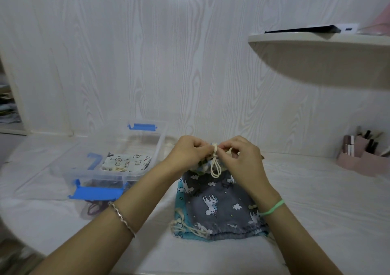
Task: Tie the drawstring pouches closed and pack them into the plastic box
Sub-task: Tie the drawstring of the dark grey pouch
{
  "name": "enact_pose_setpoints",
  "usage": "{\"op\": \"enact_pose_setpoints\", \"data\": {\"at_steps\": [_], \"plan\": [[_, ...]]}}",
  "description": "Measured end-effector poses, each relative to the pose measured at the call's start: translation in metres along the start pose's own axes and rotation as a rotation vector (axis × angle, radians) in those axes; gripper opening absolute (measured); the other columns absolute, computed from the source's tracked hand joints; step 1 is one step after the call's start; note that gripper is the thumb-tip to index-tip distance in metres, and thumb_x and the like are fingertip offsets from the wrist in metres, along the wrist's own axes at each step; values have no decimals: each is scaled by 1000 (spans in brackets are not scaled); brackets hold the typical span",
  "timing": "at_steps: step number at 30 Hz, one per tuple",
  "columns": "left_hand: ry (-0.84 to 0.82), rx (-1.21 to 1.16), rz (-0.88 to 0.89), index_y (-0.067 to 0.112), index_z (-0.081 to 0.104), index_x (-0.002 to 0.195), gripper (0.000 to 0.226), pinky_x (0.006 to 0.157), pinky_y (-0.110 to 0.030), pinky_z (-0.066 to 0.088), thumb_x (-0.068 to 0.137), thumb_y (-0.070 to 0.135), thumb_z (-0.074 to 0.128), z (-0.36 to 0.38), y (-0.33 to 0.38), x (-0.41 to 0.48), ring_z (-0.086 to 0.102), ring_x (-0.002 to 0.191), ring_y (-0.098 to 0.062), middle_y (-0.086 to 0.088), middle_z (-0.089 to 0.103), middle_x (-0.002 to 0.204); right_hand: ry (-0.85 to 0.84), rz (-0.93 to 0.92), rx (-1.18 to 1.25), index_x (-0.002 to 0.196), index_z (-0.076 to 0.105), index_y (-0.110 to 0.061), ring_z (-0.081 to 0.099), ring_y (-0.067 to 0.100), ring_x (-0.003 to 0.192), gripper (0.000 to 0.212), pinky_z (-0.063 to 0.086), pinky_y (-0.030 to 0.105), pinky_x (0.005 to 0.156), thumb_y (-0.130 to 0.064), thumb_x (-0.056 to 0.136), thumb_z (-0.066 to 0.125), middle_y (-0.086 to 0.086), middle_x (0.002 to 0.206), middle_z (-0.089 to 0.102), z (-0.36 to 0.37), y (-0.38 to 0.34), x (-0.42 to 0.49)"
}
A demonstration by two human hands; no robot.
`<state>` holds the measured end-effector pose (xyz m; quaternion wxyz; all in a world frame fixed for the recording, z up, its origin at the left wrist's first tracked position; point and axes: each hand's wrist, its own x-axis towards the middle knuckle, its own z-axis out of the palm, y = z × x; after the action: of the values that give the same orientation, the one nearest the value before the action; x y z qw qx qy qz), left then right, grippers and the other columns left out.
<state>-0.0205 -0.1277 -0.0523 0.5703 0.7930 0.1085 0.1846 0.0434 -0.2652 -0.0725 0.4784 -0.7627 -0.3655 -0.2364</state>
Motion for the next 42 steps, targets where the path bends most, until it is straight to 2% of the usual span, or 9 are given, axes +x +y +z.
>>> {"op": "enact_pose_setpoints", "data": {"at_steps": [13,18,21,23,28,32,35,38,42], "plan": [[43,110,57,10,71,76,15,53,-15,45,90,14,65,-9,4,2,57,50,-4,1,65,62,-145,457,464,74,52,-12,41,0,46,30,32,11,44,-12,101,39,-10,55,46,-13,8,-2],[128,295,126,20,68,74,20,54,-14,43,92,20,62,-6,1,0,60,63,-5,6,67,69,-185,355,265,75,52,-8,44,0,58,32,35,15,58,-19,103,40,-5,69,52,-21,22,-5],[167,296,166,19,70,78,17,56,-15,46,92,19,62,-8,-1,2,61,64,-7,6,66,68,-322,319,290,100,56,-6,54,4,80,24,42,18,69,-26,88,60,3,98,57,-24,21,-3],[135,224,167,18,71,79,15,62,-19,47,92,19,62,-12,-3,5,62,66,-9,5,67,69,-466,265,215,120,50,-23,58,-3,96,52,47,17,81,-27,72,70,-10,113,56,-18,17,-1],[375,181,301,21,63,82,10,63,-19,43,90,27,61,-7,0,-9,55,72,-8,6,58,82,-327,167,-4,87,54,-21,55,16,73,26,45,35,67,-41,76,66,-7,78,60,16,16,24],[162,-499,-211,7,58,80,32,52,-31,44,98,22,36,1,4,-17,49,59,-18,-8,55,71,-56,193,176,87,48,-9,48,12,64,22,37,20,52,-26,91,61,-3,73,54,28,1,63],[-45,-1022,-651,-8,52,103,40,68,-40,59,101,27,31,11,-4,11,63,91,-35,-27,58,114,33,178,288,82,44,-17,44,8,62,21,36,23,55,-26,93,61,-8,70,49,33,-8,83],[-105,-1303,-629,-4,55,123,50,100,-53,45,98,36,39,24,-9,44,51,122,-40,-25,51,134,55,125,342,79,43,-24,42,3,60,23,36,22,56,-24,92,61,-12,68,47,36,-12,86],[-13,-1524,-545,9,52,132,89,78,-60,46,85,78,20,41,-5,69,45,126,-40,-19,50,139,-9,-1,398,84,50,-22,50,4,67,17,42,24,63,-13,91,63,-13,72,53,20,-18,76]]}}
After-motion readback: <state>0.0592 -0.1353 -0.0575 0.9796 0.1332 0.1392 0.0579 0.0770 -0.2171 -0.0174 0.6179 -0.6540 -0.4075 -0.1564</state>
